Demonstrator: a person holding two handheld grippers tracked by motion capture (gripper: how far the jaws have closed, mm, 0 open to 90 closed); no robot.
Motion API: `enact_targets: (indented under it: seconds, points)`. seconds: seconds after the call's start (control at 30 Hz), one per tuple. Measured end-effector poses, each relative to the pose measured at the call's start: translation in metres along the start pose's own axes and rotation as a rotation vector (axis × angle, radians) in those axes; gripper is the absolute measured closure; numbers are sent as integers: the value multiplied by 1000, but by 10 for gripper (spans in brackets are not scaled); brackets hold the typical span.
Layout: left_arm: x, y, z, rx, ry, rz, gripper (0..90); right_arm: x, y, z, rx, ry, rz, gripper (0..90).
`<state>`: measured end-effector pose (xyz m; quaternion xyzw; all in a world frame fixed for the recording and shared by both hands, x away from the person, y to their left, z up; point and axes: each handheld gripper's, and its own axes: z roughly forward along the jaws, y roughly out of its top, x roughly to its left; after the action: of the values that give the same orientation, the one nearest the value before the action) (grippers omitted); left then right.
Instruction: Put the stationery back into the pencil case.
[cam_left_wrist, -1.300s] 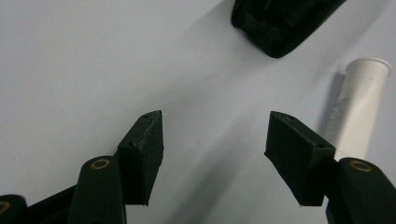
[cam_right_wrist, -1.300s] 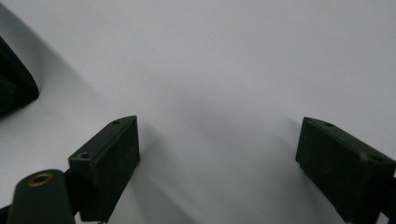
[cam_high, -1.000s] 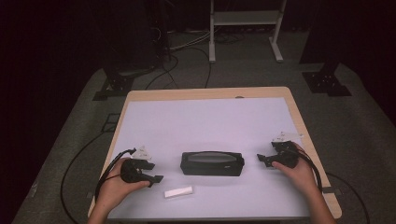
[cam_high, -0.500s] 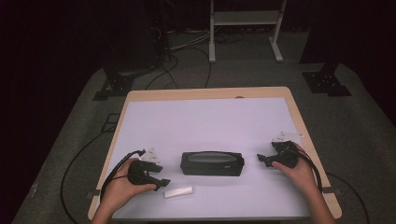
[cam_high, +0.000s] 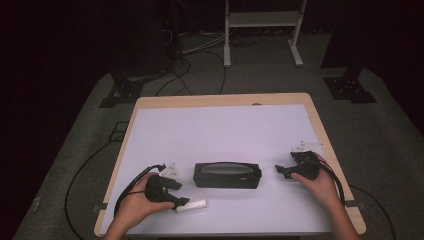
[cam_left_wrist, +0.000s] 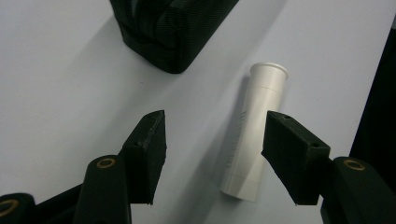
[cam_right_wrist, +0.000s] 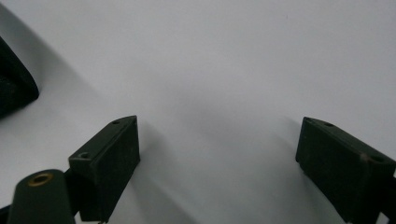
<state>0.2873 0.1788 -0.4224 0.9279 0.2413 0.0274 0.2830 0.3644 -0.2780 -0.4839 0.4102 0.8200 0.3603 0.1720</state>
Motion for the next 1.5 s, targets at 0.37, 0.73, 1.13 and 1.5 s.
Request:
enact_targets:
  seconds: [0.37,0.73,1.13,1.5]
  points:
    - [-10,7,9,32,-28,49,419,0,0,0,-1,0,-1,124]
    - [-19,11,21,62,-42,85,467,0,0,0,0,1,-1,124]
    - [-22,12,31,97,-44,104,514,0,0,0,0,1,0,124]
    - [-25,12,37,123,-29,122,577,0,0,0,0,1,0,124]
